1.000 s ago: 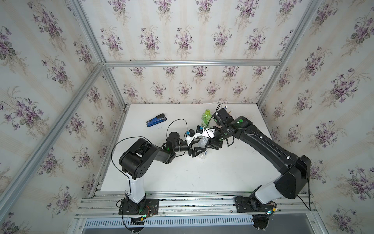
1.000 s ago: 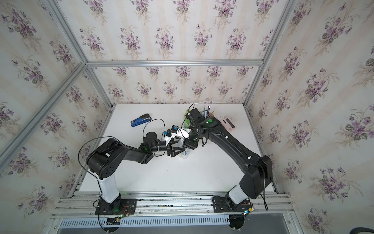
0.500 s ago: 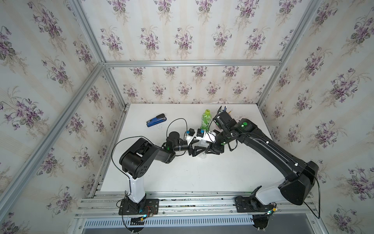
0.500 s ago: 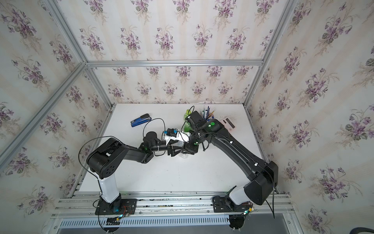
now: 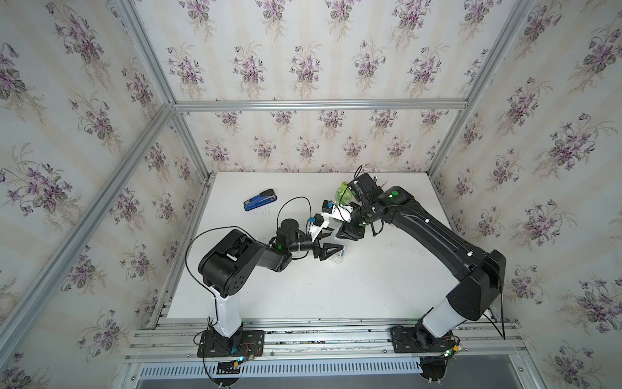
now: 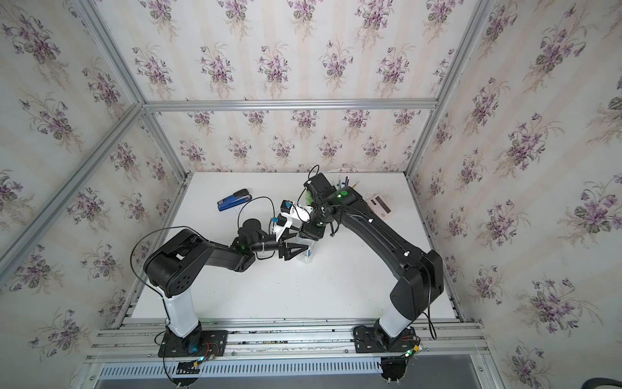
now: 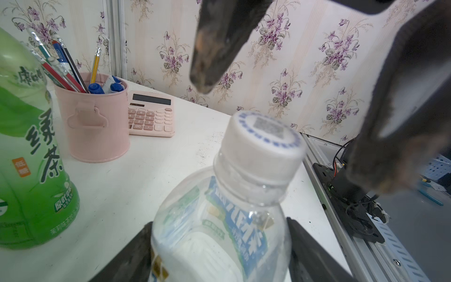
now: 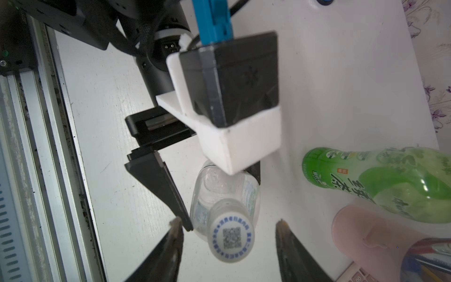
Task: Screw on the bottle caps
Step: Screw the bottle cap onto the plastic bottle.
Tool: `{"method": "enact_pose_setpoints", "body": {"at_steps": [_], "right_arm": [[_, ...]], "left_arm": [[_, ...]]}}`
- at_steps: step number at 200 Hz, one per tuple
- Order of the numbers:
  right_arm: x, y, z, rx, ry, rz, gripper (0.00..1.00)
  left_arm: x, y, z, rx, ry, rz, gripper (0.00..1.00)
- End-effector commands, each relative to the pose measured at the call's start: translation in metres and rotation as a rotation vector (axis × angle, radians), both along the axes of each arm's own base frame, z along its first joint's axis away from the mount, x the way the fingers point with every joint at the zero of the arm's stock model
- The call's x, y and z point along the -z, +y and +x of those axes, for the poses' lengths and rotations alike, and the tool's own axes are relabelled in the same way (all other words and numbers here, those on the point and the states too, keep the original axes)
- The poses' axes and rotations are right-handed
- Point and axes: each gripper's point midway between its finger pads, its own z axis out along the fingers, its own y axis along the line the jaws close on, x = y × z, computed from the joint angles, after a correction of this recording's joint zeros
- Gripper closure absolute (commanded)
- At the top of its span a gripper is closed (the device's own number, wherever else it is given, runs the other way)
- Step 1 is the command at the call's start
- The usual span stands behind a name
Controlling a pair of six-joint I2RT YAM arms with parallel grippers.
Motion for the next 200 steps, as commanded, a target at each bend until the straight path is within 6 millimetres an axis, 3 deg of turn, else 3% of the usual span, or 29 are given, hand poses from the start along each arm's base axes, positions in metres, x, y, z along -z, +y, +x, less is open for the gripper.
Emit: {"method": "enact_pose_setpoints", "body": {"at_steps": [1, 80, 123, 151, 200], "right_arm": [[0.006, 0.002, -0.004, 0.006, 0.043, 0.005, 0.41], [0.024, 0.001, 0.003, 0.060, 0.067, -0.010, 0.48], [0.023, 0.001, 0.008, 0.139, 0.058, 0.027, 0.60], [0.018, 0.001, 0.008, 0.265, 0.079, 0.091, 0.69], [0.020, -0.009, 0.006, 0.561, 0.134, 0.169, 0.73]], "left_arm": [[0.052, 0.009, -0.003, -0.049, 0.189, 0.143, 0.19], [0.051, 0.008, -0.006, -0.039, 0.181, 0.137, 0.17], [0.050, 0.010, -0.005, -0.064, 0.159, 0.129, 0.11], [0.051, 0.013, 0.000, -0.144, 0.108, 0.135, 0.00], [0.047, 0.003, -0.001, -0.347, -0.132, 0.186, 0.00]]}}
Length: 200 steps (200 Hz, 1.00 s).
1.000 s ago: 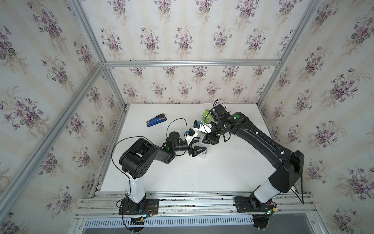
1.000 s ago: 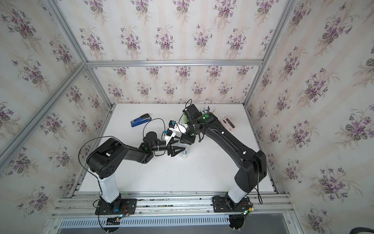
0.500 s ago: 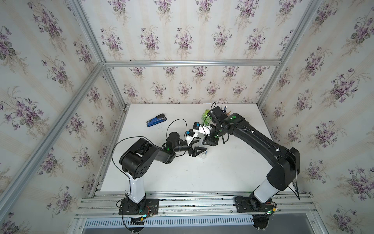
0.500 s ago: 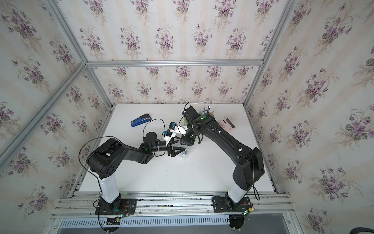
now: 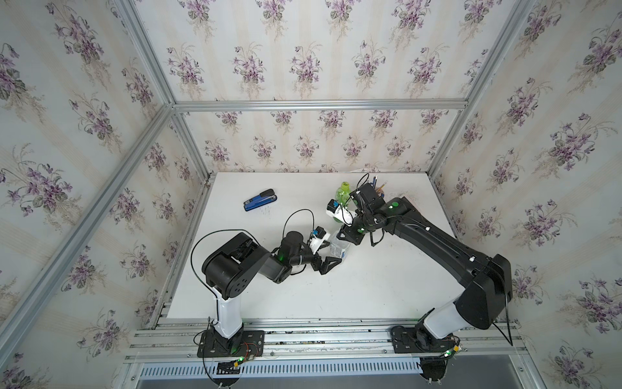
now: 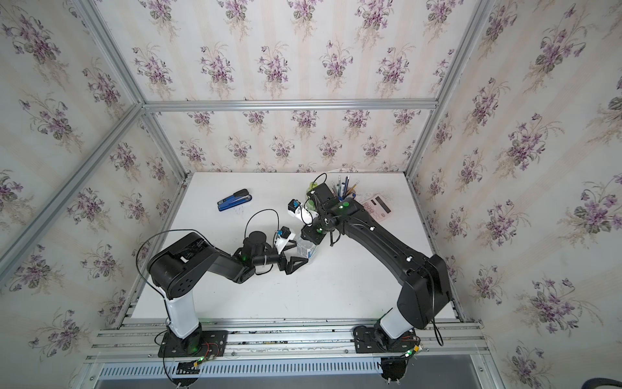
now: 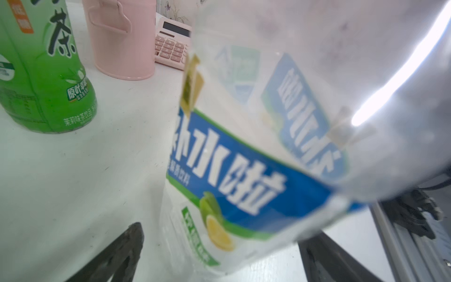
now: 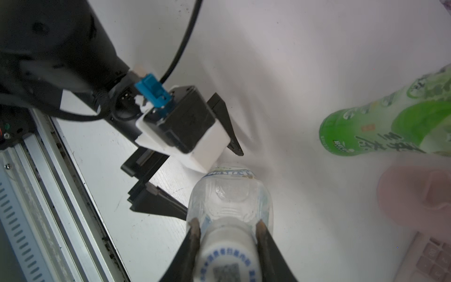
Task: Screw on the bottle caps
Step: Screw the bottle cap onto the plastic bottle.
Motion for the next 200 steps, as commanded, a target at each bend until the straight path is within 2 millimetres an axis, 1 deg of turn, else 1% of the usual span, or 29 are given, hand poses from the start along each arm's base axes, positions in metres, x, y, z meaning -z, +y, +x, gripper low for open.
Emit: {"method": "enact_pose_setpoints", "body": {"at_steps": [1, 8, 24, 35, 67, 92, 125, 145, 164, 180, 200], "right_arm": [[-0.005, -0.002, 0.010, 0.218, 0.024, 0.067, 0.73], [-0.005, -0.003, 0.009, 0.260, 0.042, 0.084, 0.73], [-0.005, -0.006, 0.009, 0.352, 0.069, 0.122, 0.73], [-0.006, -0.007, 0.007, 0.385, 0.085, 0.146, 0.72], [-0.008, -0.012, 0.003, 0.417, 0.104, 0.168, 0.72], [-0.008, -0.007, -0.002, 0.397, 0.147, 0.204, 0.71], [-0.006, -0.005, -0.005, 0.385, 0.180, 0.217, 0.71], [-0.007, -0.003, -0.006, 0.375, 0.189, 0.231, 0.71], [-0.012, 0.000, -0.007, 0.356, 0.181, 0.251, 0.71], [-0.013, 0.000, -0.007, 0.345, 0.170, 0.255, 0.71], [-0.012, -0.001, -0.008, 0.338, 0.166, 0.258, 0.71]], "left_arm": [[-0.017, 0.002, 0.017, -0.157, -0.209, 0.023, 0.00], [-0.022, 0.004, 0.019, -0.198, -0.250, 0.019, 0.00], [-0.031, 0.001, 0.016, -0.218, -0.320, 0.012, 0.00], [-0.037, 0.001, 0.015, -0.225, -0.350, 0.003, 0.00], [-0.054, -0.001, 0.006, -0.219, -0.414, -0.045, 0.01], [-0.062, -0.007, 0.000, -0.180, -0.449, -0.053, 0.02], [-0.075, -0.010, -0.017, -0.114, -0.481, -0.079, 0.07], [-0.073, -0.015, -0.019, -0.081, -0.472, -0.060, 0.11], [-0.070, -0.014, -0.020, -0.080, -0.472, -0.070, 0.18], [-0.071, -0.012, -0.021, -0.084, -0.473, -0.072, 0.19], [-0.073, -0.010, -0.020, -0.093, -0.480, -0.059, 0.28]]}}
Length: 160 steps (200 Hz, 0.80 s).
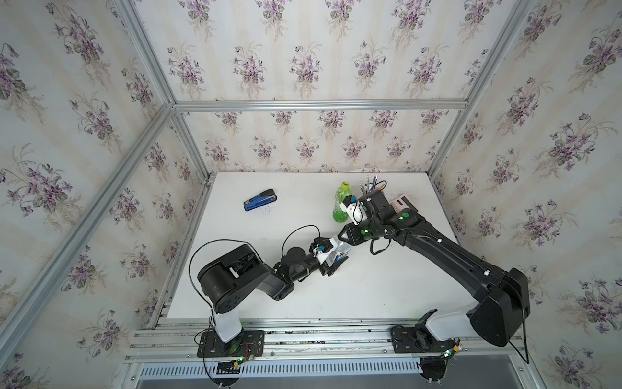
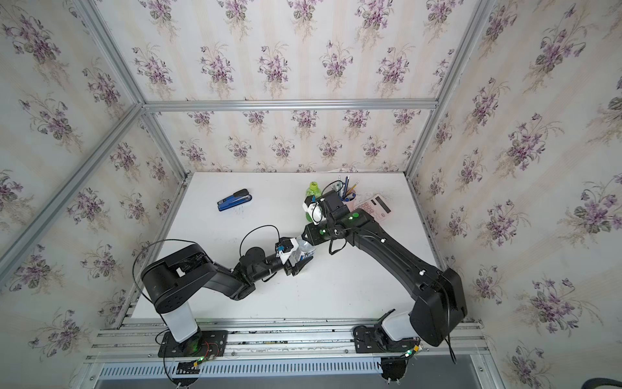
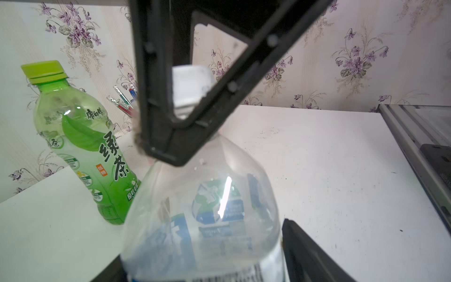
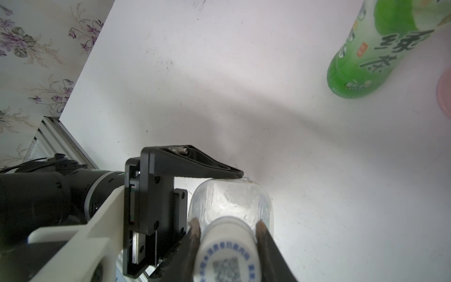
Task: Screw on the bottle caps
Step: Screw the bottle cap onto the plastic bottle.
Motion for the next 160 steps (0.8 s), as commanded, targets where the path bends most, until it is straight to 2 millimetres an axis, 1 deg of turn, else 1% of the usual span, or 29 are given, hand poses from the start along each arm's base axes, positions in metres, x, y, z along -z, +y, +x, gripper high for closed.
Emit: {"method": "enact_pose_setpoints", "body": {"at_steps": [1, 25, 45, 54, 57, 70, 86, 91, 100, 109, 114, 120, 131, 142, 160], "right_arm": [[-0.006, 0.005, 0.001, -0.023, -0.030, 0.032, 0.70], [-0.008, 0.008, -0.002, -0.047, -0.030, 0.061, 0.68], [-0.018, 0.011, -0.005, -0.092, -0.067, 0.076, 0.60], [-0.028, 0.012, -0.007, -0.133, -0.105, 0.085, 0.53], [-0.032, 0.013, -0.007, -0.147, -0.120, 0.088, 0.51], [-0.049, 0.010, -0.010, -0.189, -0.186, 0.083, 0.41], [-0.070, 0.001, -0.016, -0.282, -0.290, 0.038, 0.38], [-0.074, -0.003, -0.018, -0.314, -0.327, 0.017, 0.36], [-0.078, -0.006, -0.030, -0.417, -0.381, -0.003, 0.34], [-0.080, -0.009, -0.046, -0.542, -0.428, -0.015, 0.31], [-0.079, -0.011, -0.050, -0.589, -0.461, -0.033, 0.31], [-0.079, -0.014, -0.049, -0.604, -0.495, -0.059, 0.29], [-0.076, -0.018, -0.043, -0.625, -0.541, -0.109, 0.31], [-0.069, -0.019, -0.042, -0.724, -0.587, -0.168, 0.29], [-0.052, -0.022, -0.044, -0.912, -0.606, -0.251, 0.28]], "left_arm": [[-0.007, 0.000, -0.002, 0.010, -0.029, -0.002, 0.28], [-0.006, 0.003, -0.002, -0.001, -0.040, 0.011, 0.35], [-0.002, 0.005, -0.002, 0.015, -0.043, 0.049, 0.37], [0.002, 0.008, 0.000, 0.027, -0.034, 0.076, 0.37], [0.003, 0.008, -0.002, 0.050, -0.031, 0.082, 0.37], [0.006, 0.018, -0.002, 0.063, -0.030, 0.110, 0.38], [0.008, 0.029, -0.003, 0.105, -0.008, 0.143, 0.38], [0.009, 0.031, -0.003, 0.115, -0.001, 0.157, 0.38], [0.010, 0.033, -0.004, 0.127, -0.004, 0.183, 0.40], [0.013, 0.035, -0.005, 0.132, -0.006, 0.210, 0.40], [0.013, 0.035, -0.006, 0.135, -0.013, 0.219, 0.41], [0.014, 0.036, -0.007, 0.138, -0.021, 0.229, 0.42], [0.016, 0.038, -0.009, 0.144, -0.041, 0.245, 0.42], [0.014, 0.039, -0.010, 0.144, -0.061, 0.259, 0.41], [0.010, 0.041, -0.012, 0.146, -0.076, 0.274, 0.39]]}}
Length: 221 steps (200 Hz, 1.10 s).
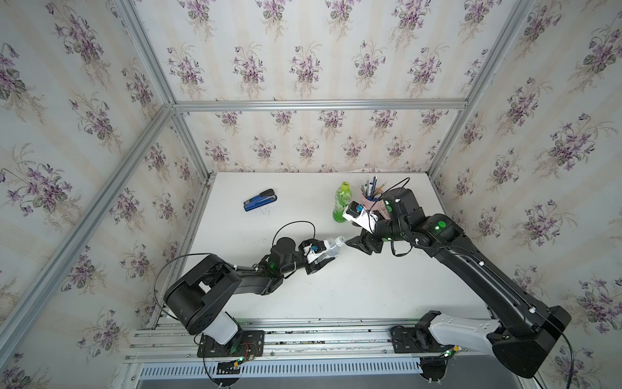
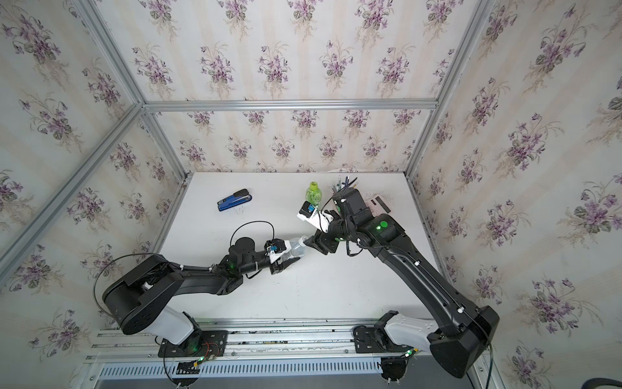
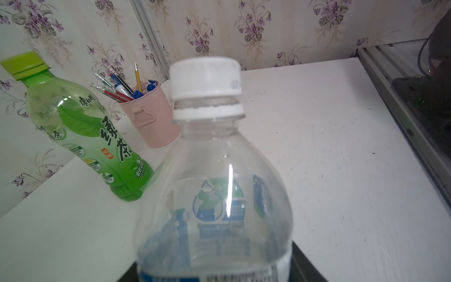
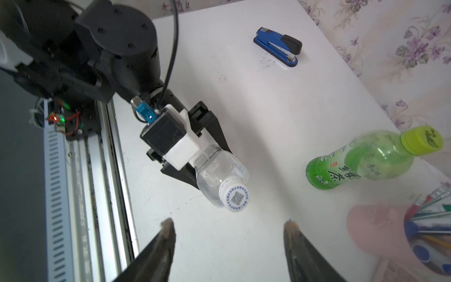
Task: Screw on the bottle caps
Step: Screw the bottle cap onto the plastic bottle.
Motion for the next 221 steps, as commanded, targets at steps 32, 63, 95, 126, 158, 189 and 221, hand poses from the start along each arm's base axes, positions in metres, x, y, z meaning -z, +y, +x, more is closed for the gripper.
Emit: {"method": "enact_pose_setpoints", "body": {"at_steps": [32, 63, 95, 126, 158, 189, 221], "right_arm": [[0.035, -0.006, -0.009, -0.437, -0.221, -0.242, 0.32], [0.036, 0.004, -0.008, -0.506, -0.252, -0.241, 0.38], [0.039, 0.016, -0.010, -0.549, -0.299, -0.274, 0.43], [0.047, 0.018, -0.010, -0.580, -0.320, -0.330, 0.44], [0.056, 0.018, -0.010, -0.585, -0.305, -0.372, 0.49], [0.060, 0.020, -0.010, -0.590, -0.312, -0.390, 0.54], [0.063, 0.021, -0.006, -0.577, -0.334, -0.399, 0.57]], "left_arm": [[-0.009, 0.007, -0.017, 0.060, -0.089, 0.041, 0.40], [-0.011, 0.007, -0.020, 0.071, -0.086, 0.044, 0.40], [-0.012, 0.006, -0.019, 0.074, -0.075, 0.043, 0.40], [-0.012, 0.005, -0.020, 0.077, -0.068, 0.042, 0.40], [-0.011, 0.004, -0.020, 0.082, -0.053, 0.048, 0.40], [-0.011, 0.004, -0.020, 0.086, -0.048, 0.045, 0.40], [-0.013, 0.003, -0.021, 0.091, -0.046, 0.042, 0.40]]}}
